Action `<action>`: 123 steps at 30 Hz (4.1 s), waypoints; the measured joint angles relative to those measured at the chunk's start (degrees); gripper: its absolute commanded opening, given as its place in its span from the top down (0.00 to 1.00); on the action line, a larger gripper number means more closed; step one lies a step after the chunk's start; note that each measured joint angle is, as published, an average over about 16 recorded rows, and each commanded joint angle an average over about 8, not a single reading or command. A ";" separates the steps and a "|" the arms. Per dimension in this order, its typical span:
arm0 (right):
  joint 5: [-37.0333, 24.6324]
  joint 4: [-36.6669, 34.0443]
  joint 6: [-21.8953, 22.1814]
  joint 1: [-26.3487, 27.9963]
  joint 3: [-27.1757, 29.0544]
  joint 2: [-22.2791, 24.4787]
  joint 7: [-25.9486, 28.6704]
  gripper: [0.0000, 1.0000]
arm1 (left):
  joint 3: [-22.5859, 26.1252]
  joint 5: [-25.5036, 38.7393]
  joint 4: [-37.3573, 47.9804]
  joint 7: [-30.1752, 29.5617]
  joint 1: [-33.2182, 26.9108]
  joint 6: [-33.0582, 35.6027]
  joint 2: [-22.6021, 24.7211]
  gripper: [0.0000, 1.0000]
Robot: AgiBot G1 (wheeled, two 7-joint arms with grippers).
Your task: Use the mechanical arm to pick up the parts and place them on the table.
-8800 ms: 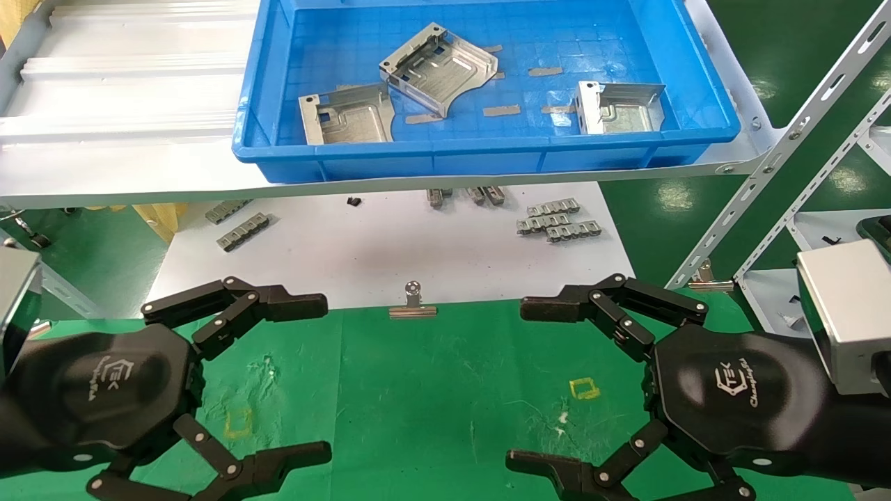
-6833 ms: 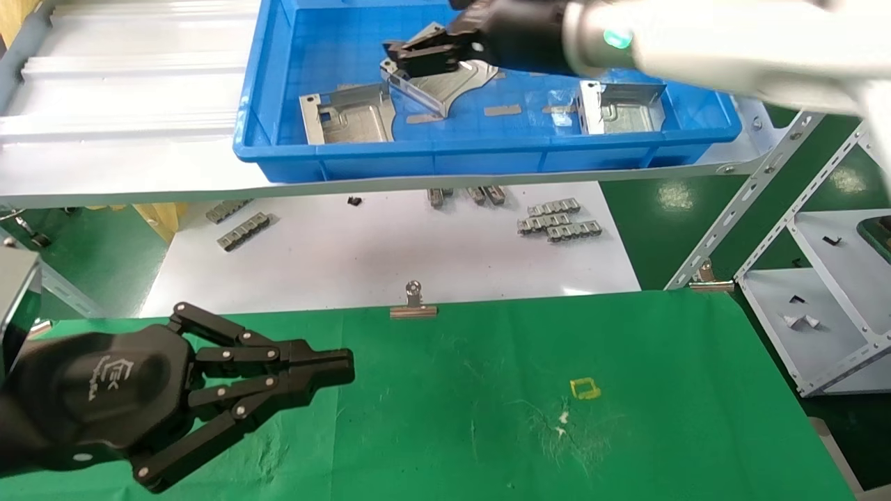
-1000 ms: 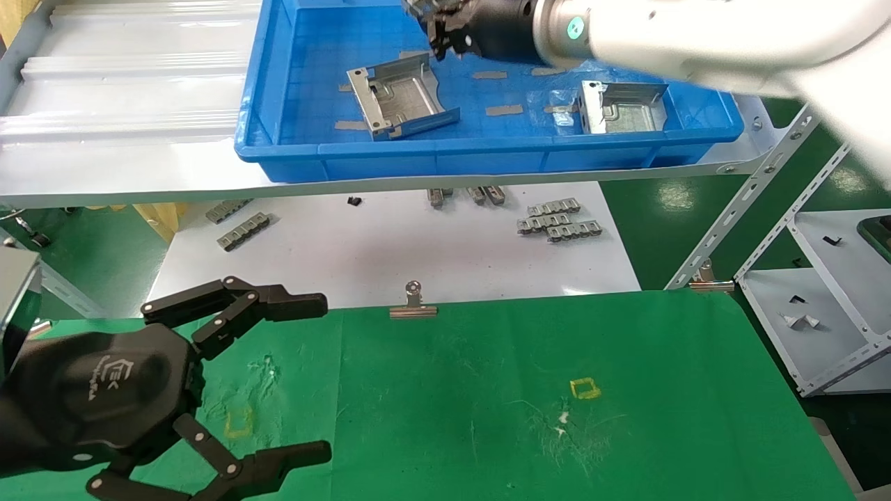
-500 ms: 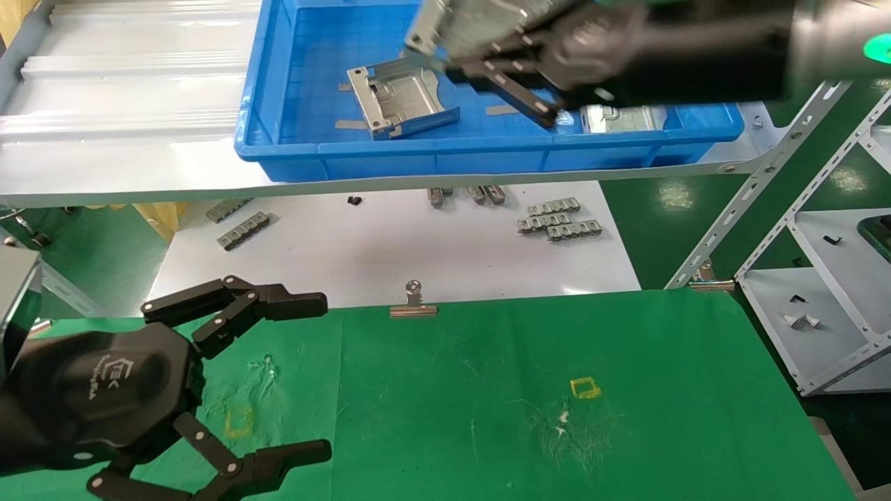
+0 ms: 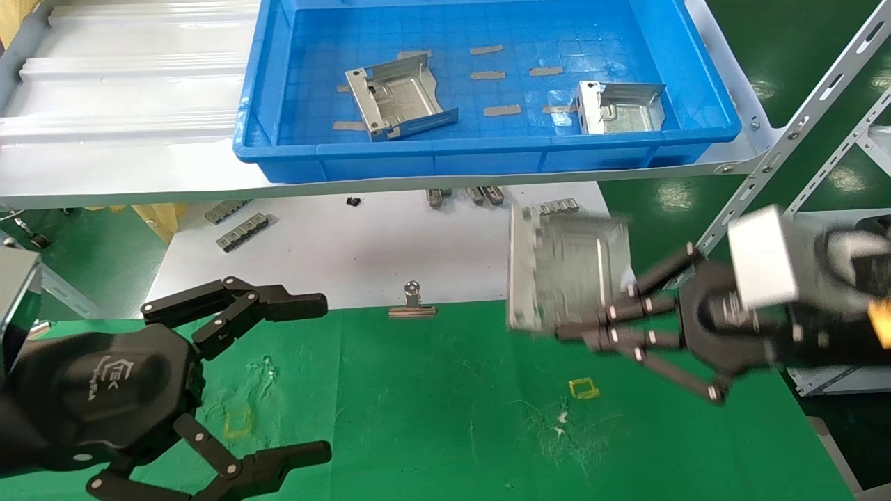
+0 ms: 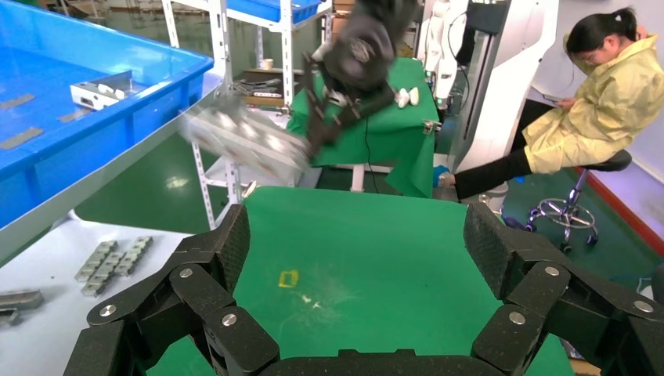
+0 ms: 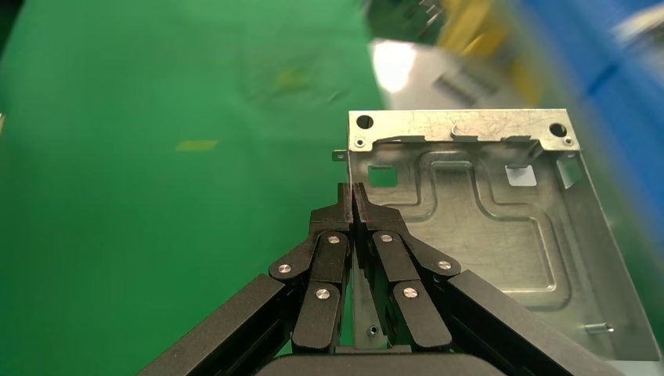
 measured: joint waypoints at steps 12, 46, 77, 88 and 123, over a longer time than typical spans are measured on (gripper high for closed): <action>-2.33 -9.25 3.52 -12.45 -3.61 -1.77 -15.06 1.00 | 0.01 -0.01 0.00 0.00 0.00 0.00 0.00 0.00; -3.83 -50.85 -6.38 -14.12 -4.39 -21.16 -40.84 0.00 | 0.04 -0.02 0.00 0.02 -0.01 -0.01 -0.01 0.00; 7.90 -46.64 -16.86 -12.63 -1.84 -17.15 -22.73 0.00 | 0.05 -0.05 0.02 0.03 0.00 -0.04 -0.03 0.00; 7.12 -46.23 -16.48 -12.79 -0.91 -17.30 -23.16 0.00 | 0.05 -0.05 0.02 0.03 -0.01 -0.04 -0.03 0.00; 5.34 -16.86 -13.25 -30.45 28.89 -10.98 -3.08 0.00 | 0.08 -0.07 0.04 0.05 -0.02 -0.03 -0.03 0.00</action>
